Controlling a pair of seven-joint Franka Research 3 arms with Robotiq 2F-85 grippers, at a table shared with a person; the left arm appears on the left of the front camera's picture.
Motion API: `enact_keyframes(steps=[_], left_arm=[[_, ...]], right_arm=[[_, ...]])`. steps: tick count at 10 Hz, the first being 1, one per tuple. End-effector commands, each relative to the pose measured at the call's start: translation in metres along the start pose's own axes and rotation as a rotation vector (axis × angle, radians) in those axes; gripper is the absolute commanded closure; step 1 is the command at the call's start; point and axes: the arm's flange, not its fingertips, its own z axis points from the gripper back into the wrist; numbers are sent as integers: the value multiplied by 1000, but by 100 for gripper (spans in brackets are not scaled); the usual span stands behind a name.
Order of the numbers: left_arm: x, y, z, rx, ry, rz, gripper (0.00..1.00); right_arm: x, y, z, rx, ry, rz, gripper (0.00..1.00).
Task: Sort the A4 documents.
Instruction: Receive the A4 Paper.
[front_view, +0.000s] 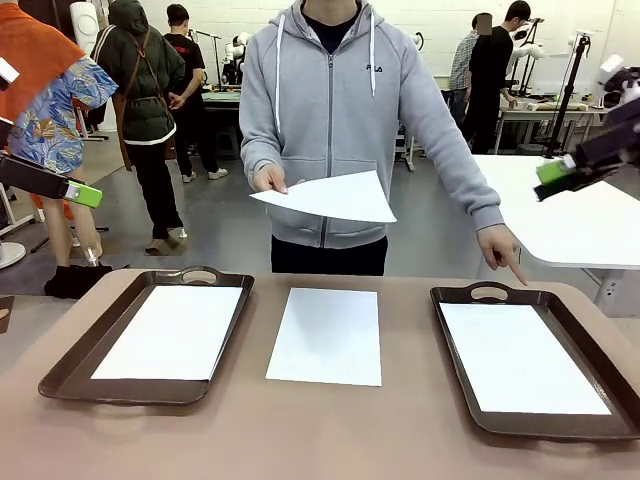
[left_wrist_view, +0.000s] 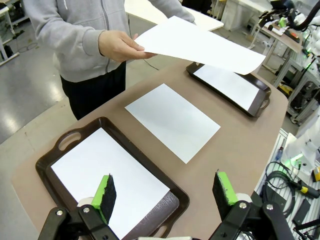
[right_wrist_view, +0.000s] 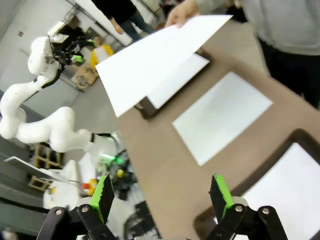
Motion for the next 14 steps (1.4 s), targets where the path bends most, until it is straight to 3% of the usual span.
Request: enact_keyframes(steps=[1, 3, 5, 9, 14], left_arm=[[0, 0, 0, -6, -2, -4, 0], [0, 0, 0, -6, -2, -4, 0], [0, 0, 0, -6, -2, -4, 0], [0, 0, 0, -6, -2, -4, 0], [0, 0, 0, -6, -2, -4, 0]], right_arm=[[31, -10, -9, 139, -13, -141, 0], [53, -25, -38, 284, -2, -281, 0], [69, -39, -74, 333, 25, -384, 0], [78, -77, -139, 239, 3, -572, 0], [86, -102, -195, 304, -58, -746, 0]])
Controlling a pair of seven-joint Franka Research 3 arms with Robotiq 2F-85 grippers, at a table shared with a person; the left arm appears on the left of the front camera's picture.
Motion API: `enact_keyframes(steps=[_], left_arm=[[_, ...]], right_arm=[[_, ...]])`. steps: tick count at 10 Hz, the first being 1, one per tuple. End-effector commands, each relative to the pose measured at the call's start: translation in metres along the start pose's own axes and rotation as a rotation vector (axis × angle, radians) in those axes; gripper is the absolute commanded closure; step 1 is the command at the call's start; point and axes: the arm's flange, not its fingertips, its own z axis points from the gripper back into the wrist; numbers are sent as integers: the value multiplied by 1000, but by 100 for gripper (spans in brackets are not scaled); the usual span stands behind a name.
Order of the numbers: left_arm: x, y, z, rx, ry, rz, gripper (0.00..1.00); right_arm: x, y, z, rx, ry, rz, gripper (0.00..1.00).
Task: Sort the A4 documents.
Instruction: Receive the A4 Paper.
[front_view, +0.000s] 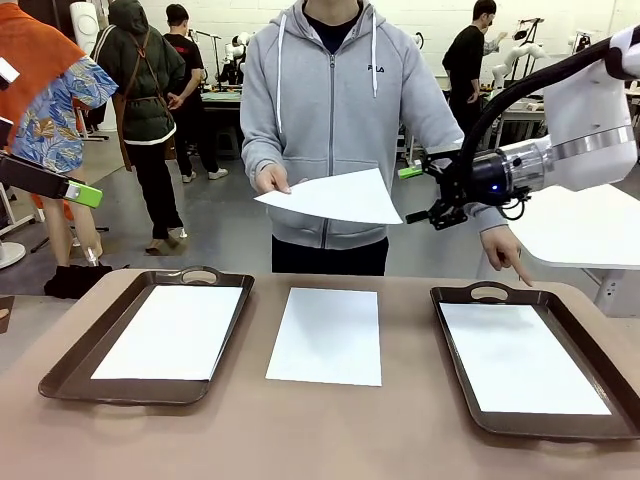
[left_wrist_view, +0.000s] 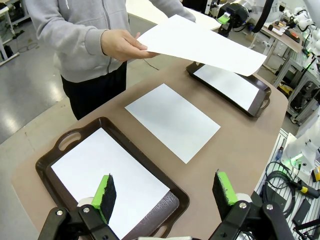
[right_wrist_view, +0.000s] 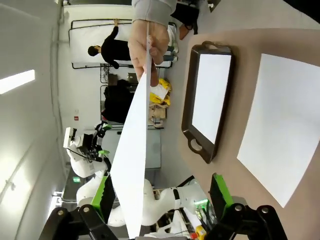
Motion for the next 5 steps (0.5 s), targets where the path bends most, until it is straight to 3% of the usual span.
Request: enact_keyframes(steps=[1, 5], left_arm=[[0, 0, 0, -6, -2, -4, 0], [0, 0, 0, -6, -2, -4, 0]], right_arm=[[15, 7, -17, 44, -38, -47, 0], [15, 11, -50, 97, -46, -66, 0]])
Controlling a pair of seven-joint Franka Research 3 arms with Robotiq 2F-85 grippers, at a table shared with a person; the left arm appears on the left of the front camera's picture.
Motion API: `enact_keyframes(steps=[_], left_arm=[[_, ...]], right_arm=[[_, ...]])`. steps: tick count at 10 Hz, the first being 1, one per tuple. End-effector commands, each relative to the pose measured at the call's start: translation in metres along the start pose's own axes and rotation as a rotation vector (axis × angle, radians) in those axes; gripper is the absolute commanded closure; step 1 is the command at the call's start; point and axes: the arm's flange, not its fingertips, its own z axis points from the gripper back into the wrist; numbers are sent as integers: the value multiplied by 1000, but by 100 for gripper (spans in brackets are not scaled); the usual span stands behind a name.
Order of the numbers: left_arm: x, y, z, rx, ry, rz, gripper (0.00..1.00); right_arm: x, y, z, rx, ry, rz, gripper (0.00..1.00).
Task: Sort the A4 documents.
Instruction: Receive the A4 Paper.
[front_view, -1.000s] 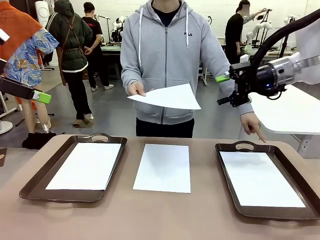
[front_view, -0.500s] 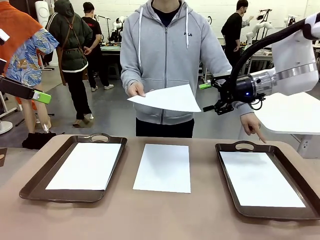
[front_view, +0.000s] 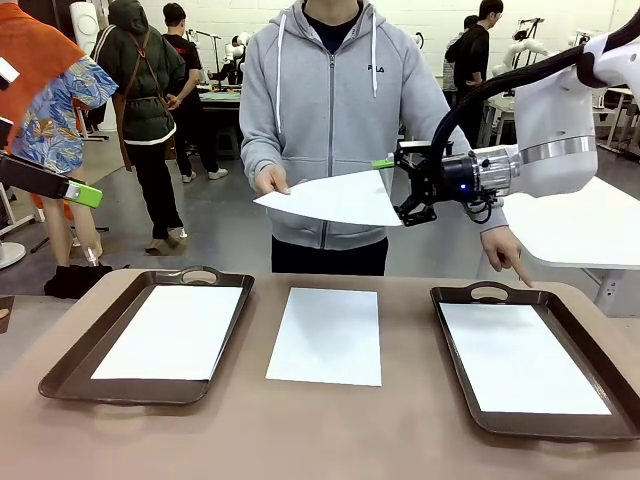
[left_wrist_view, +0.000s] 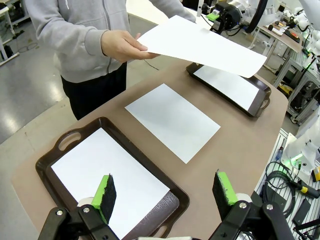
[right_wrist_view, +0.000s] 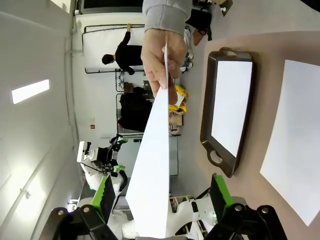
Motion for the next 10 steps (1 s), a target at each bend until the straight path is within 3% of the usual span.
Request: enact_keyframes(steps=[1, 5, 10], left_arm=[[0, 0, 0, -6, -3, -4, 0], [0, 0, 0, -6, -3, -4, 0], [0, 0, 0, -6, -3, -4, 0]], right_arm=[[5, 0, -16, 32, -7, -31, 0], [-1, -5, -20, 53, 27, -49, 0], [-2, -7, -13, 46, 43, -40, 46]])
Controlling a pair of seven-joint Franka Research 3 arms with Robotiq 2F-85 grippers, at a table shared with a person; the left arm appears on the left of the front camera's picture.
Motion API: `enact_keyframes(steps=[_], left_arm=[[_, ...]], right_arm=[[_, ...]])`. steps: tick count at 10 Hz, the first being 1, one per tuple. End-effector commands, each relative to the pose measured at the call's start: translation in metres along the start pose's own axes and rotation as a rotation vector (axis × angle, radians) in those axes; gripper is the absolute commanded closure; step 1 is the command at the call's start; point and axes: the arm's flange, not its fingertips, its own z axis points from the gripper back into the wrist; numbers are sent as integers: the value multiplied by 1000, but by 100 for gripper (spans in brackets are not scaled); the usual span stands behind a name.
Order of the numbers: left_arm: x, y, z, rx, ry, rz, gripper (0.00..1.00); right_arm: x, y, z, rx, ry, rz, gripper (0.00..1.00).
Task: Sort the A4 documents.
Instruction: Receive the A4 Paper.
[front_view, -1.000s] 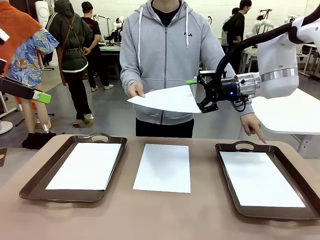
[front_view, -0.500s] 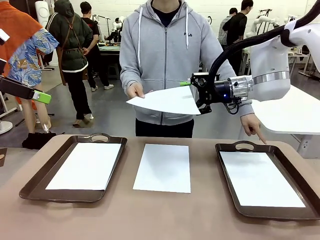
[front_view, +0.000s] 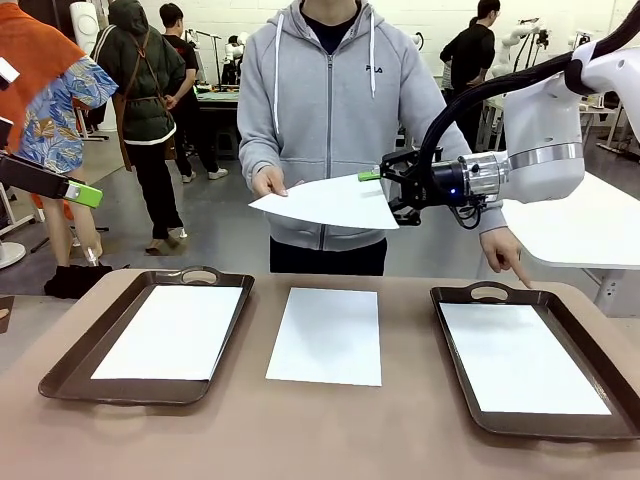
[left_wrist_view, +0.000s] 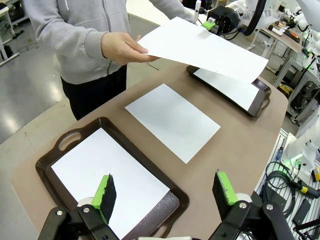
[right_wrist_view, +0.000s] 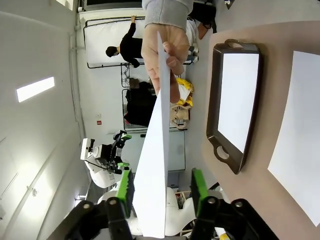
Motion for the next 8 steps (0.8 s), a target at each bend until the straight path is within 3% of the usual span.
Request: enact_keyframes(steps=[1, 6, 8], left_arm=[[0, 0, 0, -6, -3, -4, 0], [0, 0, 0, -6, -3, -4, 0], [0, 0, 0, -6, -3, -4, 0]], right_arm=[[1, 0, 3, 12, 13, -20, 53], [3, -2, 9, 40, 72, -64, 100], [3, -2, 11, 43, 78, -71, 100]])
